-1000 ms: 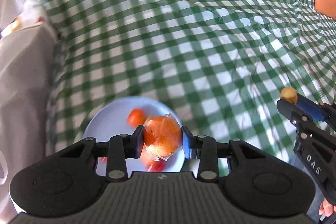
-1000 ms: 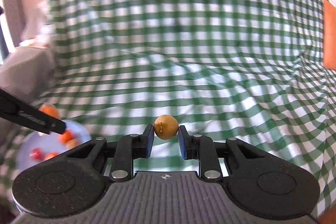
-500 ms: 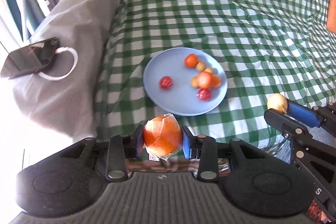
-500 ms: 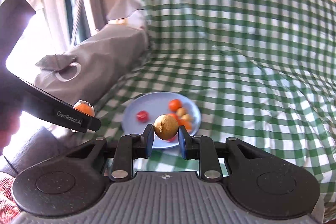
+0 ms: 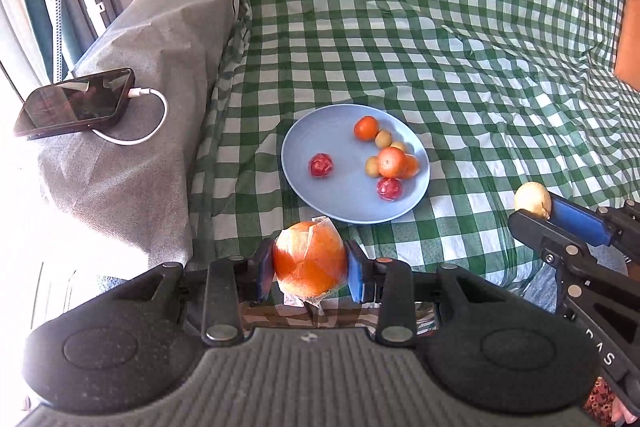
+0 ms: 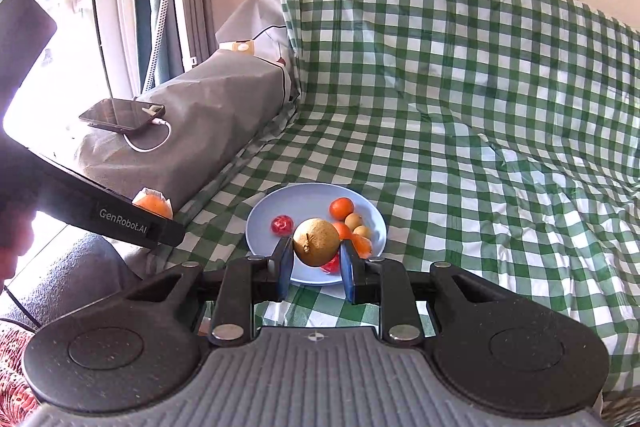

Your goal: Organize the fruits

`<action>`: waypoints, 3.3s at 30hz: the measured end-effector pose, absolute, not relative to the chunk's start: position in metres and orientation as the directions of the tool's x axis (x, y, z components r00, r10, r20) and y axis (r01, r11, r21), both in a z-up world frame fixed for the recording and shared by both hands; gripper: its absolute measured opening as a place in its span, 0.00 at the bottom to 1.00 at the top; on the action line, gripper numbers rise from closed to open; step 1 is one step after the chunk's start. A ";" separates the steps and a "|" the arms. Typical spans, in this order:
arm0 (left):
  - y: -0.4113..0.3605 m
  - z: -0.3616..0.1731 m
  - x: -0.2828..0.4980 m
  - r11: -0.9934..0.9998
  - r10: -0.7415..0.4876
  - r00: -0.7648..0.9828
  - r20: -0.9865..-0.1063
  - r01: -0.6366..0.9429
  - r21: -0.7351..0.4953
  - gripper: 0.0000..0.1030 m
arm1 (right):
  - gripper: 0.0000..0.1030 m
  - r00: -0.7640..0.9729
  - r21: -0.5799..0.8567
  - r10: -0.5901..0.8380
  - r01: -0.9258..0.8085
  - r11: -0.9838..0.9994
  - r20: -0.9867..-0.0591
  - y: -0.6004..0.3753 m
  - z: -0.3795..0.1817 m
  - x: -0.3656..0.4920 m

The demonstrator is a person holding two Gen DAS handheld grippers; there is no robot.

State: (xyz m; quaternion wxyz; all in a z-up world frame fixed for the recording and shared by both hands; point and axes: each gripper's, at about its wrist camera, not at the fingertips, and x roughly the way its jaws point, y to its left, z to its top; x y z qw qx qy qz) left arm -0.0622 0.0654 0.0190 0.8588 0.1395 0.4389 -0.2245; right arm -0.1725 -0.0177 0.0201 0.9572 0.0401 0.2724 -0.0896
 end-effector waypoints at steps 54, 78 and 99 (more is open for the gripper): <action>-0.019 -0.068 0.094 0.851 -0.129 0.453 -0.882 0.507 0.136 0.40 | 0.25 0.699 0.035 -0.123 0.208 0.978 -0.704 -0.077 -0.061 -0.009; 0.043 -0.013 -0.011 0.873 -0.108 0.565 -0.818 0.448 0.194 1.00 | 0.93 0.715 -0.032 -0.196 0.236 0.971 -0.671 -0.026 -0.034 -0.095; 0.060 0.013 -0.064 0.873 -0.123 0.634 -0.764 0.435 0.221 1.00 | 0.94 0.779 -0.052 -0.258 0.280 0.959 -0.571 -0.005 -0.003 -0.148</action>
